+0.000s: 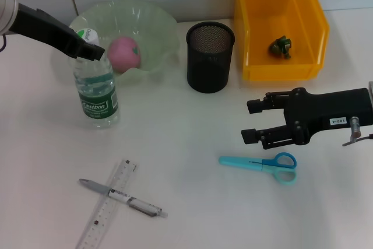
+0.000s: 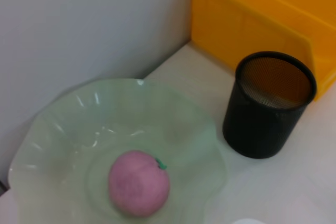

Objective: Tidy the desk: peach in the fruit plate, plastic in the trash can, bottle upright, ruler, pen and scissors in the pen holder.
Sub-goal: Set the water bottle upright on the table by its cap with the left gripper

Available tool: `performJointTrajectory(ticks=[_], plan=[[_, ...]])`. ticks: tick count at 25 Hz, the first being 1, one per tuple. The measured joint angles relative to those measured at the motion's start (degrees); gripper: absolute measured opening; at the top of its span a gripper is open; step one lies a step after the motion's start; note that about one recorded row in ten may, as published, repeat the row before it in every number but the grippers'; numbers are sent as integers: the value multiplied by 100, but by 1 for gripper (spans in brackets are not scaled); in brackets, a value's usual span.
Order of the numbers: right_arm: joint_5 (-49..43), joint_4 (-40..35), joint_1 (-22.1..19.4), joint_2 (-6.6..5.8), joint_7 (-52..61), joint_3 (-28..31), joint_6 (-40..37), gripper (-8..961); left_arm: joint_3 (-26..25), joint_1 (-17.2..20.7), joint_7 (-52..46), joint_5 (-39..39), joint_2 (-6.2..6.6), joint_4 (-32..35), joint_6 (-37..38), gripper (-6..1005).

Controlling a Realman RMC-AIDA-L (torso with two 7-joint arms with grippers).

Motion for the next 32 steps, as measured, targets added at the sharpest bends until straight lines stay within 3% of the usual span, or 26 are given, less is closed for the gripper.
performJointTrajectory(ticks=[32], plan=[[0, -9, 16, -27, 51, 0, 0, 712, -12, 305, 176, -270, -8, -4, -306, 590]])
